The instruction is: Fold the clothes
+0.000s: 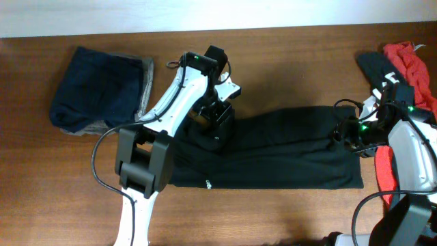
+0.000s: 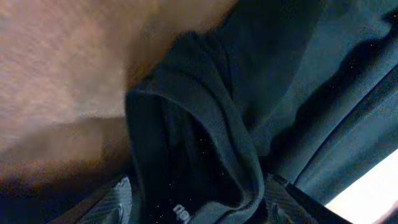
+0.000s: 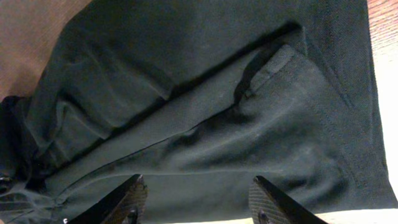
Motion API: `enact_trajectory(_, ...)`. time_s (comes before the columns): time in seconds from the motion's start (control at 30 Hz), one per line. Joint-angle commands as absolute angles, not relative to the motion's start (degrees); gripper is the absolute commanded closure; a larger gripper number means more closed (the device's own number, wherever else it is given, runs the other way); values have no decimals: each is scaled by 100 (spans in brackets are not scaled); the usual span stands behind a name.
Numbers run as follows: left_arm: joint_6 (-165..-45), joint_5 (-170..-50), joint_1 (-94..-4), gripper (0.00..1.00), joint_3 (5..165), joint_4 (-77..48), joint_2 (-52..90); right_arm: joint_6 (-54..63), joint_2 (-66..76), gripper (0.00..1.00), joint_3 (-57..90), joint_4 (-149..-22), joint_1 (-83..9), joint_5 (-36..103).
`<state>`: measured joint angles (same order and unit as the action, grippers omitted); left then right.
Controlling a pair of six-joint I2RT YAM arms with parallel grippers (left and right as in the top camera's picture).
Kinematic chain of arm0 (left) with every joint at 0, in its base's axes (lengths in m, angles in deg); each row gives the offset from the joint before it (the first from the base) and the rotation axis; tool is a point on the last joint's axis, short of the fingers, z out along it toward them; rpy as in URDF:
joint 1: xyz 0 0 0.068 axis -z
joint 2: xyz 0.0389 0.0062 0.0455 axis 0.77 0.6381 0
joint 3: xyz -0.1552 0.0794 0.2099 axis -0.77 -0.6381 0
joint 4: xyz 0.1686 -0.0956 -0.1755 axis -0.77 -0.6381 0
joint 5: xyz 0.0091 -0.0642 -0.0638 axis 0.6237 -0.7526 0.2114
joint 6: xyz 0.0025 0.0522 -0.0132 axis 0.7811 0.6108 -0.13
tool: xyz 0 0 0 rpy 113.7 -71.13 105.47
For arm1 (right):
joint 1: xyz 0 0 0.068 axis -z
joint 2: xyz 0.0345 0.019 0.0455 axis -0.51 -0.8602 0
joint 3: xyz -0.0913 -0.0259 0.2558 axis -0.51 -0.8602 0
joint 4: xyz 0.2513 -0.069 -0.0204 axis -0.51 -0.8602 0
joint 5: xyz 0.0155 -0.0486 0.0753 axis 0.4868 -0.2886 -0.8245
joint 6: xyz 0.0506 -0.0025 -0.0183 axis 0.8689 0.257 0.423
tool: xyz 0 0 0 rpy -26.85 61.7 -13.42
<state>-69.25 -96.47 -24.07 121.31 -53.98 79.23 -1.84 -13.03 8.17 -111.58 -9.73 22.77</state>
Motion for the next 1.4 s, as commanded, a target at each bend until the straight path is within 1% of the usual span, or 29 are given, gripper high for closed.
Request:
enact_trajectory(0.0,-6851,-10169,-2385,50,11822,-5400,7774,-202,-1272,42,863,-11101,-1002,2369)
enact_trajectory(0.03,-6853,-10167,-2387,68,11822,-5389,7774,-200,-1272,42,863,-11088,-1002,2369)
enact_trajectory(0.07,-6853,-10165,-2387,89,11825,-5374,7772,-200,-1272,43,863,-11053,-1002,2369)
enact_trajectory(0.1,-6857,-10167,-2387,99,11838,-5360,7770,-200,-1272,43,863,-11018,-1002,2369)
enact_trajectory(0.47,-6899,-10066,-2505,99,12845,-5404,7346,-136,-1272,42,863,-10673,-1002,2367)
enact_trajectory(0.63,-6899,-10064,-2254,100,12981,-5715,7245,-136,-1272,42,863,-10658,-1002,2367)
enact_trajectory(0.8,-6901,-10060,-1753,99,12821,-6031,7261,-136,-1272,42,863,-10638,-1002,2367)
enact_trajectory(0.83,-6903,-10057,-1661,98,12797,-6086,7261,-136,-1272,42,863,-10640,-1002,2367)
enact_trajectory(0.87,-6903,-10057,-1592,92,12797,-6145,7261,-136,-1272,42,863,-10642,-1002,2367)
enact_trajectory(0.93,-6960,-9935,-1495,75,12797,-6219,7261,-136,-1272,42,863,-10640,-1002,2367)
enact_trajectory(1.0,-7325,-9341,-1471,62,12797,-6222,7261,-136,-1272,42,863,-10640,-1002,2367)
enact_trajectory(1.03,-7561,-8923,-1489,52,12797,-6226,7261,-136,-1272,42,863,-10640,-1002,2365)
enact_trajectory(1.07,-7677,-8724,-1515,49,12797,-6237,7261,-136,-1272,41,863,-10640,-1002,2365)
enact_trajectory(1.13,-7740,-8517,-1613,39,12797,-6246,7261,-136,-1272,42,863,-10642,-1002,2365)
enact_trajectory(1.23,-7736,-8250,-1891,28,12778,-6176,7302,-136,-1272,41,863,-10662,-1002,2362)
enact_trajectory(1.3,-7701,-8499,-2083,27,12649,-6045,7346,-136,-1272,41,863,-10671,-1002,2362)
enact_trajectory(1.37,-7323,-9139,-2212,27,12400,-5889,7389,-136,-1272,41,863,-10669,-1002,2362)
